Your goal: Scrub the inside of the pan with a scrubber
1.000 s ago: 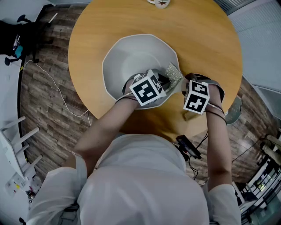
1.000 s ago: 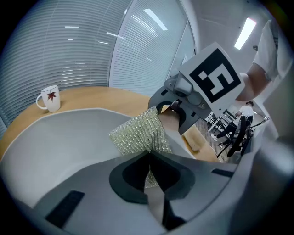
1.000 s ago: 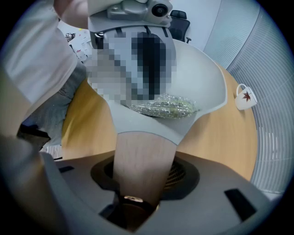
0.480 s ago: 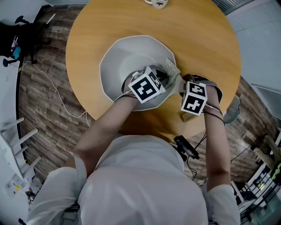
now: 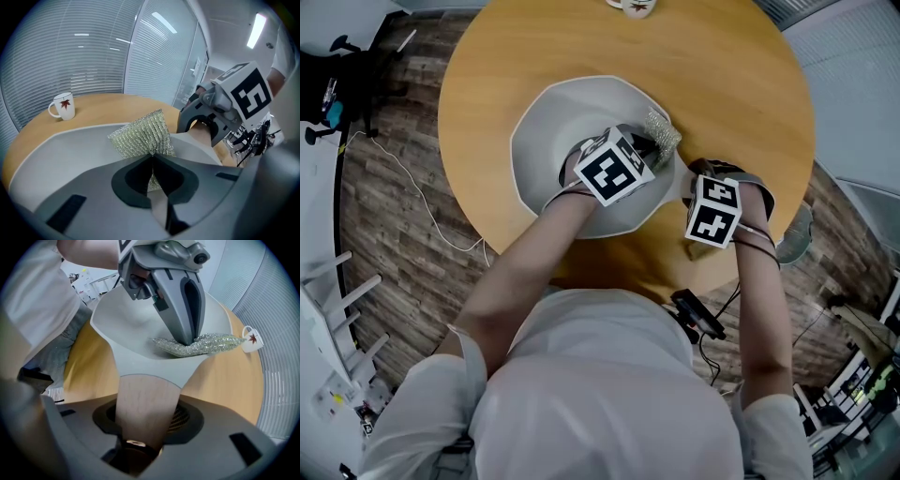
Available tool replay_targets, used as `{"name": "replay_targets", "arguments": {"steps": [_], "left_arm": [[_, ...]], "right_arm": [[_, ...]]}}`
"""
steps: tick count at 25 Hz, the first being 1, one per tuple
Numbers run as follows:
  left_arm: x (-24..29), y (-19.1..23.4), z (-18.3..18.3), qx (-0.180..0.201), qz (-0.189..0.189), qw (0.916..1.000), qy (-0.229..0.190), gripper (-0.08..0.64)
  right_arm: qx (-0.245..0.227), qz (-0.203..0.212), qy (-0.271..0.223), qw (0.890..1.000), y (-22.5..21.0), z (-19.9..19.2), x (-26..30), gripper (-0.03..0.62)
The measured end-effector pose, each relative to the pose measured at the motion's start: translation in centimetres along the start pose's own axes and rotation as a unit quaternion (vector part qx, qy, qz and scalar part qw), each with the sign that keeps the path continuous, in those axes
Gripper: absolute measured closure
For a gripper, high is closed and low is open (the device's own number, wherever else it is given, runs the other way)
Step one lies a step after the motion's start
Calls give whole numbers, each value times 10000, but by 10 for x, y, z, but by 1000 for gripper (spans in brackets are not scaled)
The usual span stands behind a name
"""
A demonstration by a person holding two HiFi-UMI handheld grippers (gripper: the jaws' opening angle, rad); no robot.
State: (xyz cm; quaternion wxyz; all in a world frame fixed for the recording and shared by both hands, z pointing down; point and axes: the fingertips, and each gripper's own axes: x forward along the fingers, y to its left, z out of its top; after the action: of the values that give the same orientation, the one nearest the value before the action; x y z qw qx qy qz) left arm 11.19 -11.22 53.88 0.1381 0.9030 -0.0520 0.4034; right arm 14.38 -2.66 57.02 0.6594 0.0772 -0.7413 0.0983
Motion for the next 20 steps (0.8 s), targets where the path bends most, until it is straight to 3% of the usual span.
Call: {"name": "replay_targets", "arguments": {"steps": [20], "left_arm": [[-5,50,5,-212,614,9979,-60,543]], "right_arm": [[14,-16,2,10000,-1,1,-2,400]]}}
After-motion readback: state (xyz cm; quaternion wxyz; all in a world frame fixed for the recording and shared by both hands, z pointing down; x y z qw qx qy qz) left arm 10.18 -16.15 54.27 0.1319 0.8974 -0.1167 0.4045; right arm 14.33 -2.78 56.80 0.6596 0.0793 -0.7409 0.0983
